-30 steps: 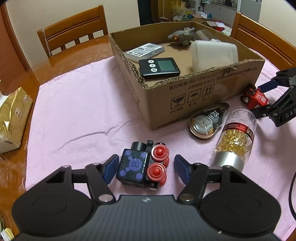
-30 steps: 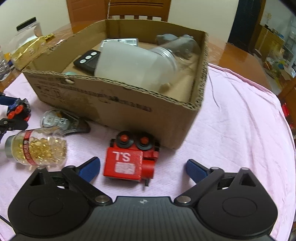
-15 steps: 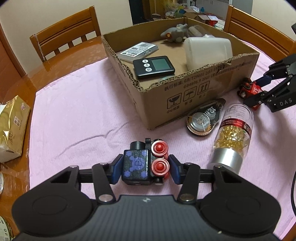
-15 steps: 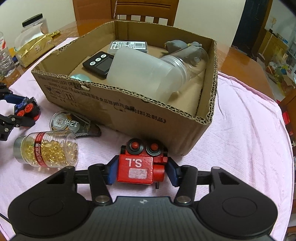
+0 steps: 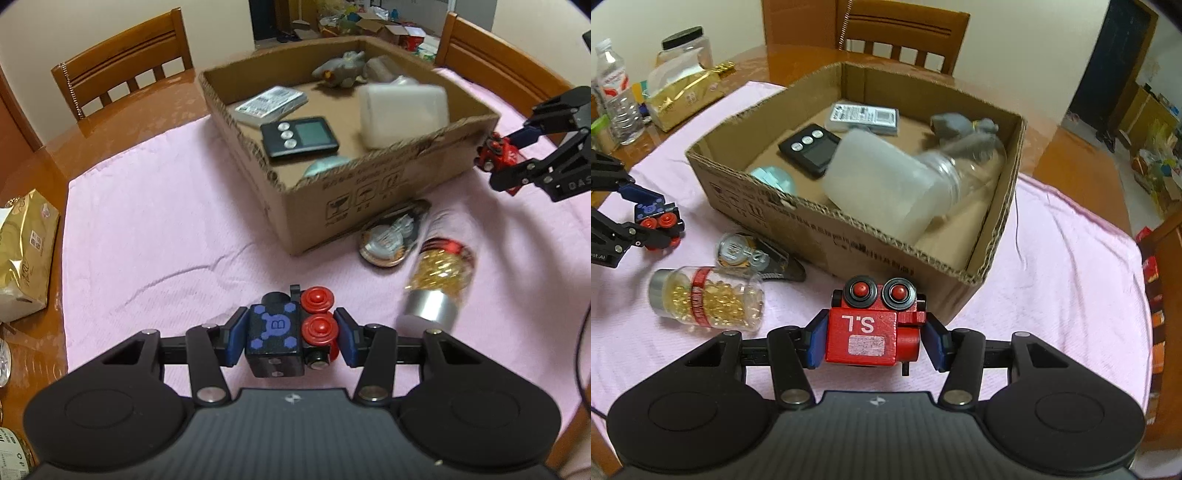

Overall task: Organize rigid objects
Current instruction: 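Carry both toys into the box and release them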

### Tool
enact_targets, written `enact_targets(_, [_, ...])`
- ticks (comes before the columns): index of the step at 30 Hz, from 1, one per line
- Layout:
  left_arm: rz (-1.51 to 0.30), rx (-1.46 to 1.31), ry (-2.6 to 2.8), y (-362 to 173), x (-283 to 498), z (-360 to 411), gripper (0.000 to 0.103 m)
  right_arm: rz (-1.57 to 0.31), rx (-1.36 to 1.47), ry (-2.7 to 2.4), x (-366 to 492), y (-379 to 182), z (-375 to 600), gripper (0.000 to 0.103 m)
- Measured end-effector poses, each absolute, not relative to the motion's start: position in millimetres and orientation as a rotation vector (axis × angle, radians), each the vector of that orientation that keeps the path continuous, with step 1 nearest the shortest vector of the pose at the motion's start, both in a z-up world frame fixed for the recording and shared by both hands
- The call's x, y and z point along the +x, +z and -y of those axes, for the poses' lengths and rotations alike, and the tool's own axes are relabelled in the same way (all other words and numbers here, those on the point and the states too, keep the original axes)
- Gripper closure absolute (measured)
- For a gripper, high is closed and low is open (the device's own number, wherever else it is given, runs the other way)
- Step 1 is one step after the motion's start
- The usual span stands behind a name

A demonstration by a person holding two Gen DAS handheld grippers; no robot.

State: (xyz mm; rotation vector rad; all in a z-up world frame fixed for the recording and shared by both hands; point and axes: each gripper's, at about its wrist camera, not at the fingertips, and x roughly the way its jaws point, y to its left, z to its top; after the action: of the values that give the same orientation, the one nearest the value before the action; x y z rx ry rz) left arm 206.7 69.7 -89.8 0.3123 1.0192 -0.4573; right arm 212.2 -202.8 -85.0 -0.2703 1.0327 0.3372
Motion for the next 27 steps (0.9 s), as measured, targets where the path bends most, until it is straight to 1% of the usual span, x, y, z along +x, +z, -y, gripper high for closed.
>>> enact_targets(7, [-0.967,0.312,-0.545,-37.9,206.1,-63.2,0.055,-0.994,-0.315,0.395,212.0,-48.2,208.2,0.046])
enact_targets(14, [-0.857,0.341,-0.597,0.8,238.9,-38.5,0.055,-0.941,-0.326,0.419,225.3,-24.9,213.5,0.046])
enact_targets(20, [-0.784,0.388,-0.608,6.8,280.5,-7.9,0.055,-0.915,-0.324,0.403,246.7,-24.8,219.6,0.046])
enact_targets(27, [-0.793,0.380,-0.603,-5.7,328.5,18.9,0.055,-0.913,-0.299,0.400,264.5,-31.2,223.2,0.046])
